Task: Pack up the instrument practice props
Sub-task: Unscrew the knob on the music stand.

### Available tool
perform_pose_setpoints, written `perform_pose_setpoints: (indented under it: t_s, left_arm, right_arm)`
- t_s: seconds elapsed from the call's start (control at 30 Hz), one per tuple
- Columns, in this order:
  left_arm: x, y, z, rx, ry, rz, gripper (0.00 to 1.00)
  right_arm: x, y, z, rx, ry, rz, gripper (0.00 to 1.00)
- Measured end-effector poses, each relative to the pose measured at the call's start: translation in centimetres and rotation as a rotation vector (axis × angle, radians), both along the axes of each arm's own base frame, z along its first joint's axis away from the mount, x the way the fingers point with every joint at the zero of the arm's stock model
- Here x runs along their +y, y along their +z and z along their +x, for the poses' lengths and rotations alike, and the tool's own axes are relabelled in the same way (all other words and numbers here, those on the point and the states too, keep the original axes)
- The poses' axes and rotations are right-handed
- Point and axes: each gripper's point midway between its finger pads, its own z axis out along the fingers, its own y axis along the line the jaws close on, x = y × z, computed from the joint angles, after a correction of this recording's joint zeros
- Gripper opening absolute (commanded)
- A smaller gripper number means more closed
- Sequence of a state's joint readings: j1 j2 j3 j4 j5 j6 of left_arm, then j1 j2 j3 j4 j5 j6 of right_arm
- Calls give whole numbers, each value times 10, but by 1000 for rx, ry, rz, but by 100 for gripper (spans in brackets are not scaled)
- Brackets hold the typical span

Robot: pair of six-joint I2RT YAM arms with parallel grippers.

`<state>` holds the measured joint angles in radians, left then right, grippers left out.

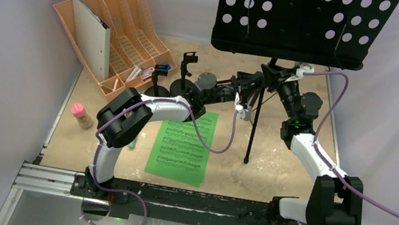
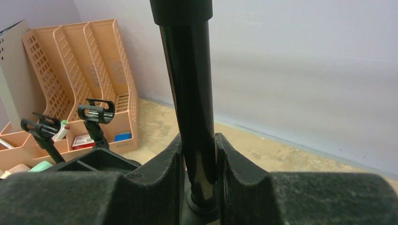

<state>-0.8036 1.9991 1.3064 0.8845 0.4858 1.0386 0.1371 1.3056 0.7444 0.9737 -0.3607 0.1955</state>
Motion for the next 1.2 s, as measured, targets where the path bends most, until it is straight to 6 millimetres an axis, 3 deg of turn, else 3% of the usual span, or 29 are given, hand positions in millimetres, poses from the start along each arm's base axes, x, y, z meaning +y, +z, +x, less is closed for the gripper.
perform_pose_setpoints:
  t_s: [0.5,0.83,1.2]
  left_arm:
    - [6,-3,3,41,42,-36,44]
    - [10,-4,-1,90,43,-49,39]
    - [11,-4,-1,100,42,-52,40]
  right_arm:
    - [0,1,-2,5,1,-4,6]
    - [0,0,-3,7,0,-8,4]
    - [0,0,-3,7,0,-11,4]
